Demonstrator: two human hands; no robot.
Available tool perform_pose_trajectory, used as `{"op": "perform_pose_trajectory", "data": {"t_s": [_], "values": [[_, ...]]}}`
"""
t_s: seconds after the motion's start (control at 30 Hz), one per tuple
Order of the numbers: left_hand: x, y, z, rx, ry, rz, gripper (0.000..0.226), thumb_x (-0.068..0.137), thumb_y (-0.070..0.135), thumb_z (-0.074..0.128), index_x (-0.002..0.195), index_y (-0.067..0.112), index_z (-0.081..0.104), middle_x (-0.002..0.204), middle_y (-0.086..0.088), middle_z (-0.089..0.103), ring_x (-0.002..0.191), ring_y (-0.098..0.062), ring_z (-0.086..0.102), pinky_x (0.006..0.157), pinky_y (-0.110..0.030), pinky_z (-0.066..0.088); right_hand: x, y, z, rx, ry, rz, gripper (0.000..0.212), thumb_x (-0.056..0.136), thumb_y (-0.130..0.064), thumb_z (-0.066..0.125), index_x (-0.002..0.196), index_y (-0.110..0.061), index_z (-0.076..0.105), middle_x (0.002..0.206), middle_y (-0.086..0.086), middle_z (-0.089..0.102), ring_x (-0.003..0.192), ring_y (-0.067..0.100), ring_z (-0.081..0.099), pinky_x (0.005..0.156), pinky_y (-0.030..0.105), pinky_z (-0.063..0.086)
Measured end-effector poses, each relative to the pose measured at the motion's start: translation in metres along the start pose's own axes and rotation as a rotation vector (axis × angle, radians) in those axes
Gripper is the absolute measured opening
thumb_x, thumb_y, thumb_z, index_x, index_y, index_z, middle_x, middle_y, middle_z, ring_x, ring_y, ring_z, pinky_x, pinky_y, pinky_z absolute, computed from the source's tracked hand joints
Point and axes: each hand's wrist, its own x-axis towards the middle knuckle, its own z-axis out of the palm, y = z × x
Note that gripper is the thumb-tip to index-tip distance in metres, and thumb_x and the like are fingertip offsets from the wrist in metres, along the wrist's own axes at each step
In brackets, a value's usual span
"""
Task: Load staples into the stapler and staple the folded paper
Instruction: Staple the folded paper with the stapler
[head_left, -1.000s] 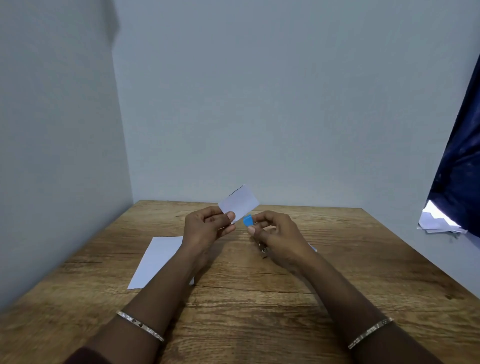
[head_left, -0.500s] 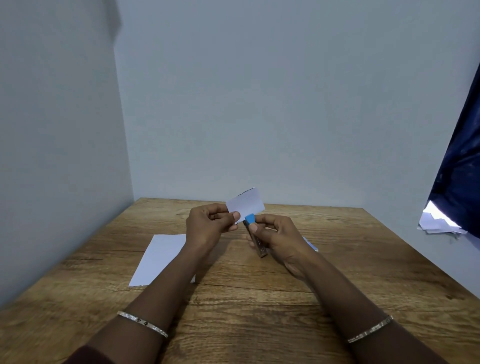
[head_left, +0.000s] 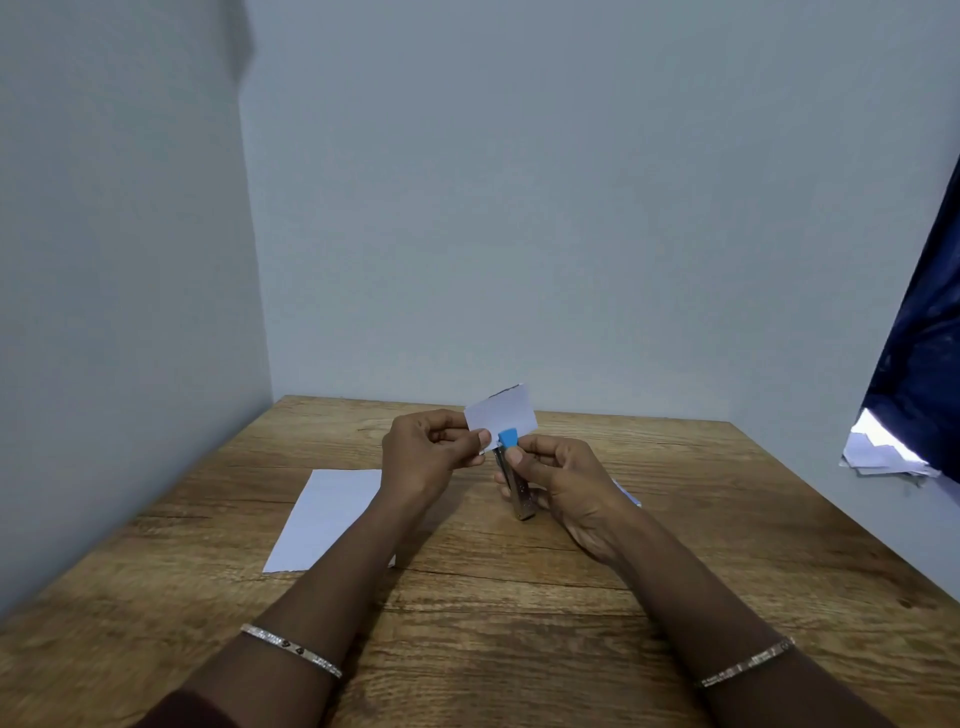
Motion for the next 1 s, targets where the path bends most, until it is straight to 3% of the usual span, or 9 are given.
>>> {"op": "perform_pose_trajectory", "data": {"t_s": [0.3,0.43,0.57,0.73,0.8,0.9,0.97,1.0], "values": [[0.0,-0.002,0.003,-0.049,-0.027,-0.021,0.018,0.079,0.006,0.083,0.094,-0.003,0.077,0.075,-0.014,0.077,0.072,-0.02,0.075,0.07,-0.028,0.063,-0.001,-0.004,0.003,-0.004,0.061,0.019,0.02,0.091,-0.005,0.071,0.107,0.006,0.072,0.08,0.016,0.073,0.073,0.022,0.071,0.073,0.035,0.059],[0.001,-0.003,0.003,-0.078,-0.026,-0.037,0.019,0.08,0.005,0.083,0.095,-0.004,0.076,0.073,-0.011,0.077,0.069,-0.018,0.075,0.067,-0.023,0.061,0.001,-0.007,0.012,-0.025,0.141,0.008,0.006,0.091,0.0,0.07,0.094,0.003,0.074,0.07,0.012,0.069,0.066,0.021,0.065,0.068,0.033,0.055],[0.002,-0.004,0.002,-0.104,-0.043,-0.056,0.016,0.081,0.005,0.082,0.093,-0.004,0.076,0.068,-0.006,0.076,0.068,-0.019,0.074,0.068,-0.025,0.061,0.002,-0.006,0.017,-0.094,0.211,-0.034,0.014,0.091,-0.001,0.071,0.078,-0.005,0.075,0.061,0.006,0.068,0.071,0.027,0.061,0.072,0.038,0.049],[0.001,-0.005,0.004,-0.124,-0.069,-0.068,0.011,0.083,0.007,0.08,0.091,0.001,0.077,0.074,-0.007,0.077,0.07,-0.018,0.073,0.073,-0.028,0.062,0.001,-0.008,0.014,-0.068,0.175,-0.022,0.006,0.091,-0.003,0.071,0.093,0.001,0.074,0.07,0.011,0.069,0.068,0.02,0.064,0.072,0.035,0.054],[0.0,-0.004,0.004,-0.126,-0.073,-0.068,0.004,0.085,0.007,0.077,0.084,0.005,0.075,0.073,-0.006,0.076,0.068,-0.017,0.072,0.073,-0.03,0.062,0.001,-0.006,0.016,-0.027,0.143,-0.005,0.016,0.094,-0.004,0.068,0.105,0.007,0.071,0.077,0.014,0.069,0.07,0.021,0.065,0.081,0.044,0.056],[0.002,-0.005,0.003,-0.122,-0.063,-0.066,0.014,0.09,0.006,0.072,0.078,0.006,0.065,0.059,0.001,0.067,0.065,-0.016,0.07,0.07,-0.032,0.063,0.002,-0.008,0.019,0.048,0.111,0.027,0.021,0.096,-0.005,0.066,0.114,0.006,0.066,0.083,0.015,0.073,0.078,0.025,0.072,0.092,0.05,0.059],[0.003,-0.005,0.003,-0.133,-0.059,-0.067,0.002,0.092,0.005,0.068,0.091,0.005,0.066,0.054,0.004,0.061,0.066,-0.015,0.069,0.065,-0.03,0.062,0.002,-0.012,0.02,0.084,0.132,0.055,0.012,0.097,-0.006,0.064,0.107,0.001,0.066,0.086,0.015,0.072,0.077,0.026,0.075,0.085,0.048,0.062],[0.003,-0.005,0.003,-0.137,-0.053,-0.07,0.008,0.093,0.005,0.066,0.101,0.004,0.066,0.055,0.003,0.062,0.066,-0.015,0.069,0.063,-0.03,0.061,0.002,-0.014,0.02,0.109,0.167,0.074,0.007,0.097,-0.007,0.064,0.101,-0.001,0.065,0.085,0.014,0.069,0.072,0.025,0.073,0.078,0.045,0.063]]}}
